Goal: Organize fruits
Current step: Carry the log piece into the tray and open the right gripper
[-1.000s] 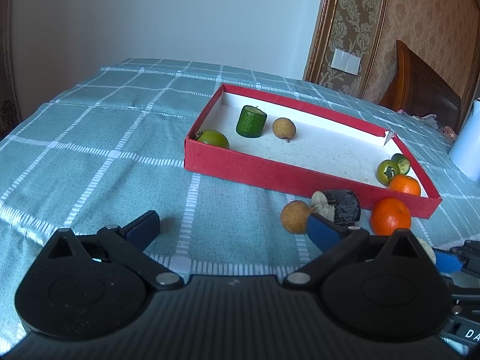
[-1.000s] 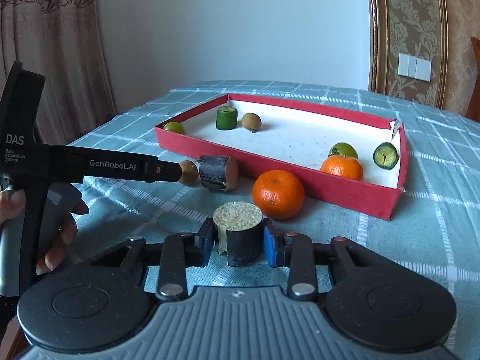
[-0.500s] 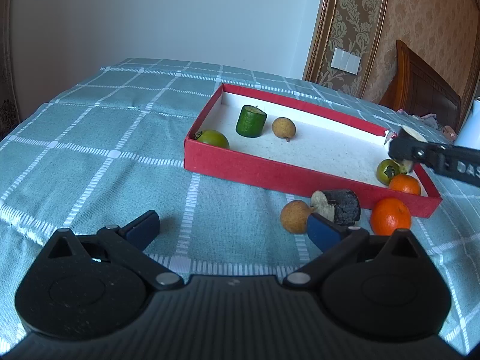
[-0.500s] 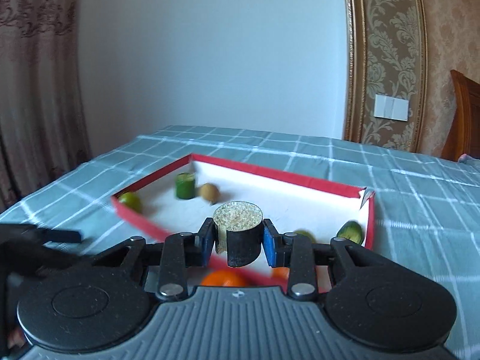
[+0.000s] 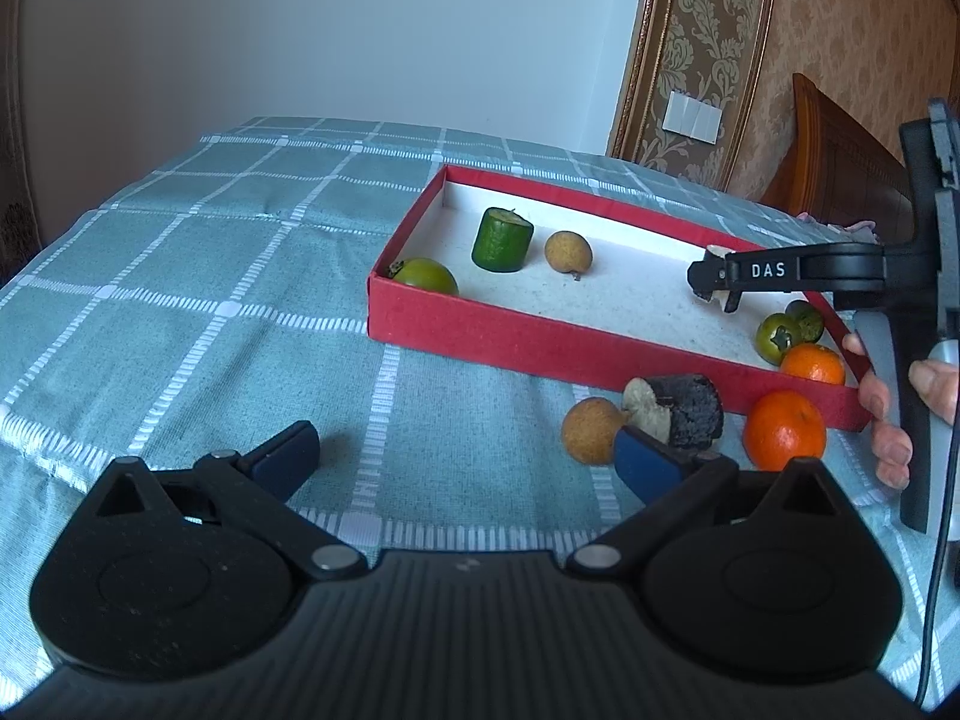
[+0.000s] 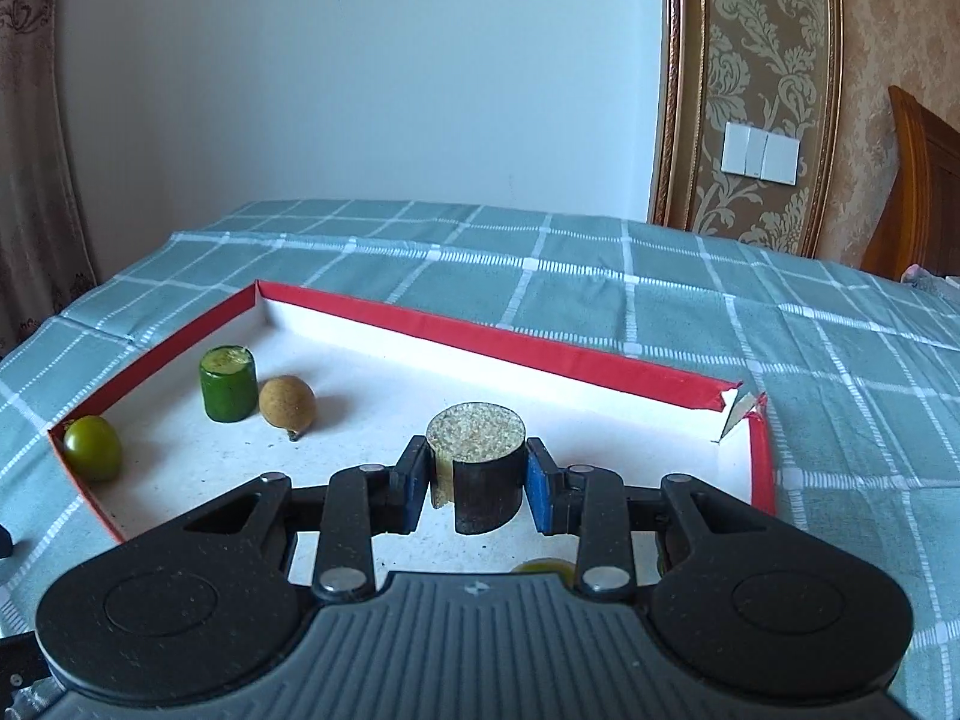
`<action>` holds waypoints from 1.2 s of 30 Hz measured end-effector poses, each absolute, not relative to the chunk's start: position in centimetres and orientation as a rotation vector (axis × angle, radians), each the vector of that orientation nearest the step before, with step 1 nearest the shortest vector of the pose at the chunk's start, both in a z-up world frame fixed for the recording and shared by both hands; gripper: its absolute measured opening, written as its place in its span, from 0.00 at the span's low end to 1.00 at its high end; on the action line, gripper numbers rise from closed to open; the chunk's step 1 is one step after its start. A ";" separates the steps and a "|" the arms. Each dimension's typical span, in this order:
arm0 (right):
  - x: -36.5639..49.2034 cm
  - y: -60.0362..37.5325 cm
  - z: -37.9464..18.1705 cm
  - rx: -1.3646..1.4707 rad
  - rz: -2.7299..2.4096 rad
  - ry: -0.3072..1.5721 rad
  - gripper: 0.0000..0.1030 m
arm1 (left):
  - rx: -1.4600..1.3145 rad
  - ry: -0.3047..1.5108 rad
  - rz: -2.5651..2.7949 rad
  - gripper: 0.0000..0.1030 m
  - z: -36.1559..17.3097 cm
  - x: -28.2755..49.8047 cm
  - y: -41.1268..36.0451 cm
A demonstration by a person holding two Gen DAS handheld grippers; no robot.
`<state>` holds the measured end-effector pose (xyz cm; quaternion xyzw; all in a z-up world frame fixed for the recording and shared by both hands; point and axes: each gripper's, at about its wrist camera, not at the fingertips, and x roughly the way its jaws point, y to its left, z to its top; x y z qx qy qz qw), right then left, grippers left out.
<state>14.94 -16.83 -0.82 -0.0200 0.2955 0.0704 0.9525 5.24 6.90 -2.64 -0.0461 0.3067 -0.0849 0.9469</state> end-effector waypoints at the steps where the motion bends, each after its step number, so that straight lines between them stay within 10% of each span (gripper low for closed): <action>1: 15.3 -16.8 -1.1 -0.043 0.143 0.611 0.32 | -0.093 0.625 -0.173 1.00 -2.6 5.2 6.9; 22: 15.6 -16.9 -1.8 -0.036 0.151 0.627 0.34 | -0.092 0.625 -0.172 1.00 -2.6 5.3 6.8; 30: 13.3 -17.4 -0.6 -0.017 0.163 0.558 0.69 | -0.092 0.625 -0.172 1.00 -2.6 5.3 6.8; 36: 10.2 -18.1 0.4 0.001 0.172 0.501 0.69 | -0.095 0.625 -0.173 1.00 -2.6 5.3 6.9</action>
